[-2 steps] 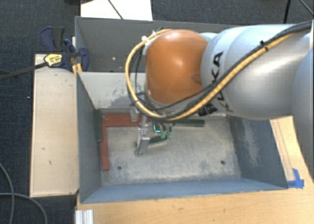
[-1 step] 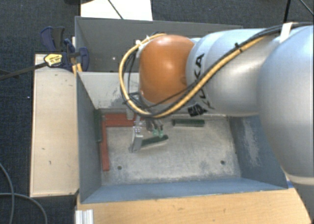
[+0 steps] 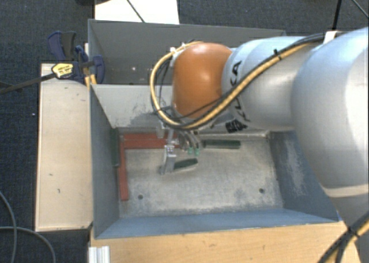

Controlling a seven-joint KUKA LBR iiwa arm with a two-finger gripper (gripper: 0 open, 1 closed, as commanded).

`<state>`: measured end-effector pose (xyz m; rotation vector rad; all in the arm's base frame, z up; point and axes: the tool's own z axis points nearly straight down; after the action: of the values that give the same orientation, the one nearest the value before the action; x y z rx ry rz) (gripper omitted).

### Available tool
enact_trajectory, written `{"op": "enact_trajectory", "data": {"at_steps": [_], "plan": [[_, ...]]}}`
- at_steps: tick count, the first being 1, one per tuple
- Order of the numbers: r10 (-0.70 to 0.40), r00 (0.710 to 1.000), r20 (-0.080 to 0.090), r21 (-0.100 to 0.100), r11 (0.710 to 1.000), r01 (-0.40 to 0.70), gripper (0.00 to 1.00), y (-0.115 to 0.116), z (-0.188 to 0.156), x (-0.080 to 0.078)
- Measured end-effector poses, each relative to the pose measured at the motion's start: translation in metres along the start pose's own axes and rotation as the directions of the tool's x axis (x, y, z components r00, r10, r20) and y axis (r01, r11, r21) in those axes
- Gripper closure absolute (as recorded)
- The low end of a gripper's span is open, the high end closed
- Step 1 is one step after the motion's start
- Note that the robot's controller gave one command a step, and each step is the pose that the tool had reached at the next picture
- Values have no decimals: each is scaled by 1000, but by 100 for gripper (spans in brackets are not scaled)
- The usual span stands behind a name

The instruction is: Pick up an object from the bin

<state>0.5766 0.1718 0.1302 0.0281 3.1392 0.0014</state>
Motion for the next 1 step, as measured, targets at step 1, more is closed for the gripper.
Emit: {"op": "enact_trajectory", "data": {"at_steps": [1], "plan": [[-124,992,-1,-1,992,124,0,-45,5,19]]}}
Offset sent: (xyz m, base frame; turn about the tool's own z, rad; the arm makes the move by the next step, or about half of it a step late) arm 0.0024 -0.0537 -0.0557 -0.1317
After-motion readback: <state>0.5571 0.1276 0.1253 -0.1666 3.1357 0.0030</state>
